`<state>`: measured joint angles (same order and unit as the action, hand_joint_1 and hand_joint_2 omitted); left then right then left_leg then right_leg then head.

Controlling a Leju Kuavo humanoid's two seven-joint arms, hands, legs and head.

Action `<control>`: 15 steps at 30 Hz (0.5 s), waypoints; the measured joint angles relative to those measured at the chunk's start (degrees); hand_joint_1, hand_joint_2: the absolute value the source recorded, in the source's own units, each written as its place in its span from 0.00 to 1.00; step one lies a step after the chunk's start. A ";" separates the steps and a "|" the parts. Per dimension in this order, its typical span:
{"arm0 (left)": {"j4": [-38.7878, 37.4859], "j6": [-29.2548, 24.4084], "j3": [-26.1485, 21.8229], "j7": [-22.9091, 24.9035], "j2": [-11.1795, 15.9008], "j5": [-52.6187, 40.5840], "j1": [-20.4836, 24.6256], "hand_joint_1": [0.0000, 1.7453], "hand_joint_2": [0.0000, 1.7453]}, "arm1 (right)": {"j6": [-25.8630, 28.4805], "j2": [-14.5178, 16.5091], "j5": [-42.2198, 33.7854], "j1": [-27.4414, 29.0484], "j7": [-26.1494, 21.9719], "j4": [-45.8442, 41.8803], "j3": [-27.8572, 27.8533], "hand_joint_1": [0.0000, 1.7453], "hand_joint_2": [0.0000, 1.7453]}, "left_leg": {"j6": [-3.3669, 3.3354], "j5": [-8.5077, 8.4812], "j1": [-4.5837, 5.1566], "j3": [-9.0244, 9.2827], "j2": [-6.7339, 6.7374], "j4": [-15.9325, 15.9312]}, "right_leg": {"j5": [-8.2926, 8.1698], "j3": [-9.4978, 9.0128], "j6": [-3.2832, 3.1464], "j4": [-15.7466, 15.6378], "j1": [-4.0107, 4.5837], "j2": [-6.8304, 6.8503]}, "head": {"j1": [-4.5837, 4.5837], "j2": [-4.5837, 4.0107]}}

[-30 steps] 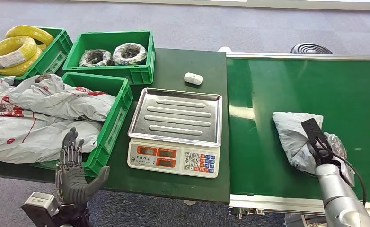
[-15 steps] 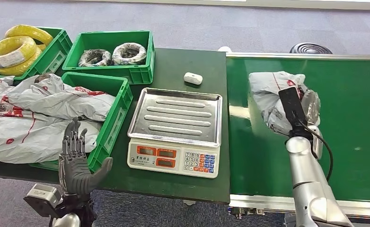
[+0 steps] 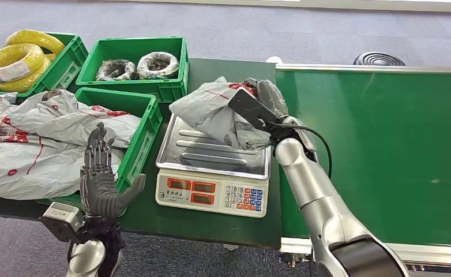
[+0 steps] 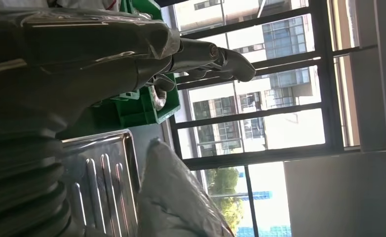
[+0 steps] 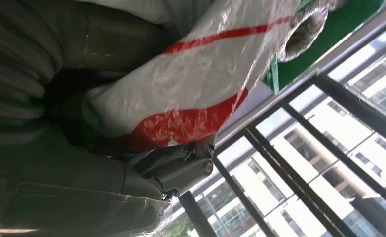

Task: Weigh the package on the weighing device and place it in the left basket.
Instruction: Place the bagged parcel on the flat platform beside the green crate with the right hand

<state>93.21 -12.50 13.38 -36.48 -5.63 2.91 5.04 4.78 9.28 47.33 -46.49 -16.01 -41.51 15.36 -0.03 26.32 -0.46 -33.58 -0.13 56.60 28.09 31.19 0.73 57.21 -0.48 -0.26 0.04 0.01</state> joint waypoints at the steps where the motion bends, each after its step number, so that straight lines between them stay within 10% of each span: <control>1: 0.00 -0.12 -0.15 0.44 -0.14 -0.18 0.15 0.00 1.00 | -0.80 0.54 0.08 -0.44 0.66 1.23 0.62 0.00 1.00 | 0.00 0.00 0.00 0.00 0.00 0.00 | 0.00 0.00 0.00 0.00 -0.01 0.00 | 0.00 0.00; 15: -0.03 1.90 -2.89 4.91 -0.84 -4.24 0.91 0.00 1.00 | -1.66 2.05 0.88 -2.68 5.91 10.28 4.51 0.00 1.00 | 0.00 0.00 0.02 0.02 -0.13 0.00 | -0.01 0.03 0.00 -0.01 0.00 0.04 | 0.01 0.01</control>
<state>93.19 -10.60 10.49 -31.57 -6.47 -1.32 5.95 3.12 11.34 48.21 -49.17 -10.10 -31.23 19.87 -0.03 26.32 -0.45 -33.56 -0.26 56.60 28.08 31.22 0.72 57.20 -0.48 -0.22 0.04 0.02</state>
